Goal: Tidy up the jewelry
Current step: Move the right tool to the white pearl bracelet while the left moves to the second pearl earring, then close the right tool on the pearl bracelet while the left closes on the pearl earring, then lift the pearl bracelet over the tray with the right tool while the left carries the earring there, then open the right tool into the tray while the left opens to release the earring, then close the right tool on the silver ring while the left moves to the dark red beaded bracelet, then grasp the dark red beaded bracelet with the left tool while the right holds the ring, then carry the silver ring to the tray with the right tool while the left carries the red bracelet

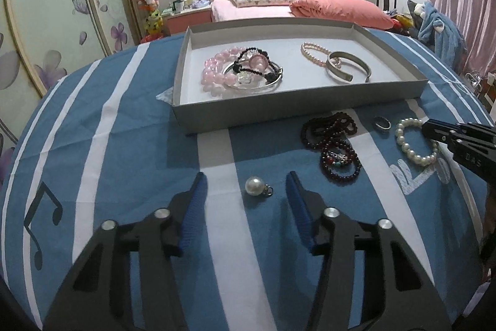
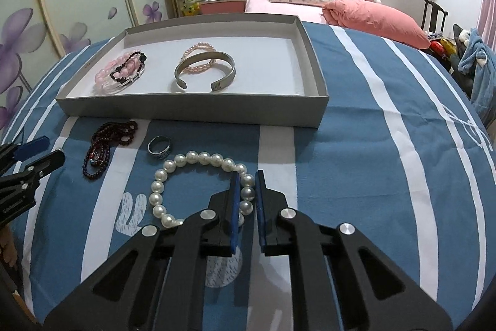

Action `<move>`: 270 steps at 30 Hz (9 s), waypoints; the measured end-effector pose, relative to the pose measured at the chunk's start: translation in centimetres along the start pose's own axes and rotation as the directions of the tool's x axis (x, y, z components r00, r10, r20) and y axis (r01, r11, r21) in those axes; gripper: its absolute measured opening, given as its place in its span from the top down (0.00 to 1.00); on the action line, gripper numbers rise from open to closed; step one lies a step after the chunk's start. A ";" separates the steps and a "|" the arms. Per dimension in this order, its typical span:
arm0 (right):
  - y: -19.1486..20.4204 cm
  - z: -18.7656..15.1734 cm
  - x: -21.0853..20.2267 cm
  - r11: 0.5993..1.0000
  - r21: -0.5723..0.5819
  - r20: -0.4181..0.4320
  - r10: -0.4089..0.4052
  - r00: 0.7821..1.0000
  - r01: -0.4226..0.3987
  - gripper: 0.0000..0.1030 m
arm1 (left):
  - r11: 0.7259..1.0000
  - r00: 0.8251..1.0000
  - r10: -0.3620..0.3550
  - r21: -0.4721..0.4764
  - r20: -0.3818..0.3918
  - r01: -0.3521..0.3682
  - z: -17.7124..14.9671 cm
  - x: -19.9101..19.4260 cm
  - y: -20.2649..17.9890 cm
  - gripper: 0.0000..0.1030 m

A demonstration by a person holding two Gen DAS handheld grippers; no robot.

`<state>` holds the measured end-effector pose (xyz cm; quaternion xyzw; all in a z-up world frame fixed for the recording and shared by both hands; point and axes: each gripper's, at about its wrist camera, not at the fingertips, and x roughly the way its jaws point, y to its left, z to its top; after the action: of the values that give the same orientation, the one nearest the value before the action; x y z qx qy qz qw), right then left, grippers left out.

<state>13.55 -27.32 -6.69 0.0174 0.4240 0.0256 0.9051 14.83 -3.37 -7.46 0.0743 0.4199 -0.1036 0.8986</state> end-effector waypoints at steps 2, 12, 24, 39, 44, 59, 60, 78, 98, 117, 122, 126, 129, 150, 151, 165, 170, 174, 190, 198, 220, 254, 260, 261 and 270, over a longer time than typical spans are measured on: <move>-0.1 0.0 0.0 1.000 0.003 0.000 0.003 1.000 -0.003 0.90 | 1.000 1.000 -0.003 -0.006 -0.021 0.003 0.1 0.5 0.1 0.63; 0.0 0.0 0.0 1.000 0.002 -0.001 0.002 1.000 -0.002 0.90 | 1.000 1.000 -0.010 -0.011 -0.021 0.010 0.4 0.7 -0.1 0.80; -0.1 0.1 0.0 1.000 0.015 0.001 0.010 1.000 -0.010 0.90 | 1.000 1.000 -0.016 -0.021 -0.019 0.016 0.4 0.6 0.0 0.81; 0.9 0.9 -5.3 0.970 0.086 0.227 0.205 0.952 -0.229 0.90 | 0.996 0.994 -0.007 -0.084 0.107 0.016 -0.6 -2.6 0.9 0.84; 2.0 1.1 -6.7 0.960 0.070 0.281 0.242 0.928 -0.272 0.90 | 0.996 0.981 -0.014 -0.083 0.195 0.030 -0.7 -4.8 0.8 0.84; 3.2 1.1 -8.0 0.957 0.059 0.337 0.248 0.908 -0.283 0.90 | 0.995 0.969 -0.016 -0.090 0.247 0.039 -0.7 -6.4 0.0 0.84; 3.3 1.2 -8.2 0.958 0.059 0.344 0.246 0.906 -0.282 0.90 | 0.995 0.967 -0.014 -0.090 0.255 0.039 -0.6 -6.7 -0.1 0.84; 5.9 3.3 -10.7 0.980 -0.028 0.511 0.182 0.840 -0.195 0.90 | 0.996 0.914 0.008 -0.082 0.405 0.028 2.3 -9.9 -1.9 0.84; 5.3 7.5 -8.0 0.992 0.007 0.565 0.101 0.819 -0.127 0.90 | 0.996 0.902 0.013 -0.083 0.432 0.025 8.6 -6.7 -1.2 0.84; 5.3 11.0 -1.7 0.995 0.038 0.464 0.064 0.883 -0.092 0.90 | 0.994 0.945 -0.021 -0.098 0.328 0.056 12.8 0.9 -0.5 0.84; 4.6 11.1 0.0 0.991 0.069 0.422 0.072 0.904 -0.112 0.90 | 0.993 0.959 -0.029 -0.105 0.281 0.061 13.0 3.1 -0.7 0.84; 4.0 11.1 0.4 0.989 0.083 0.392 0.080 0.917 -0.122 0.74 | 0.990 0.961 -0.028 -0.126 0.274 0.065 12.9 3.6 -0.2 0.69; 3.6 10.7 -0.5 0.989 0.088 0.413 0.068 0.908 -0.115 0.58 | 0.988 0.959 -0.018 -0.140 0.284 0.060 12.6 3.0 0.4 0.68; 4.1 3.6 -1.6 0.985 -0.031 0.140 0.170 0.976 -0.167 0.58 | 0.982 0.981 0.036 -0.189 0.189 0.001 3.0 -3.0 4.9 0.45; 4.5 3.3 -1.3 0.985 -0.049 0.113 0.167 0.979 -0.163 0.58 | 0.982 0.984 0.035 -0.187 0.175 -0.002 2.5 -2.9 5.0 0.45; 6.6 2.4 1.8 0.986 -0.115 -0.035 0.115 0.993 -0.119 0.58 | 0.985 0.990 0.031 -0.171 0.138 -0.007 0.9 -3.3 4.6 0.37; 6.9 2.6 1.9 0.987 -0.134 -0.030 0.090 0.995 -0.093 0.63 | 0.987 0.991 0.019 -0.158 0.133 0.002 1.0 -3.2 4.0 0.37; 6.8 2.6 2.0 0.986 -0.137 -0.025 0.088 0.996 -0.090 0.65 | 0.990 0.992 0.005 -0.138 0.129 0.013 1.3 -2.9 3.1 0.37; 2.8 2.3 1.4 0.999 -0.050 -0.004 0.005 1.000 -0.005 0.78 | 0.993 0.992 -0.114 -0.003 0.051 0.114 2.4 -0.4 -2.9 0.37; 1.9 2.0 1.4 1.000 -0.030 -0.001 0.007 1.000 -0.007 0.78 | 0.990 0.989 -0.142 0.014 -0.036 0.143 3.3 3.0 -5.5 0.37; 4.3 1.7 1.2 0.995 -0.096 -0.006 0.035 0.999 -0.035 0.78 | 1.000 1.000 -0.007 0.006 -0.025 0.007 1.2 1.3 -1.4 0.85; 4.2 1.0 -1.7 0.991 -0.006 0.081 0.133 0.988 -0.133 0.78 | 0.992 0.996 -0.071 -0.102 0.057 0.076 0.4 -1.7 0.5 0.87; 5.1 1.2 -3.9 0.988 -0.017 0.160 0.155 0.975 -0.155 0.78 | 0.989 0.989 -0.081 -0.110 0.128 0.095 0.7 -4.1 0.1 0.87; 5.2 1.2 -4.3 0.987 -0.021 0.177 0.158 0.971 -0.157 0.78 | 0.989 0.986 -0.079 -0.110 0.144 0.095 0.7 -4.6 0.1 0.87; 5.9 1.3 -7.1 0.985 -0.033 0.314 0.171 0.934 -0.169 0.78 | 0.992 0.957 -0.041 -0.101 0.286 0.073 1.1 -8.6 -0.9 0.91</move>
<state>9.85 -21.86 -0.12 0.0556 0.2706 0.1018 0.9557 10.04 -3.46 -0.21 -0.0033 0.2942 -0.1156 0.9487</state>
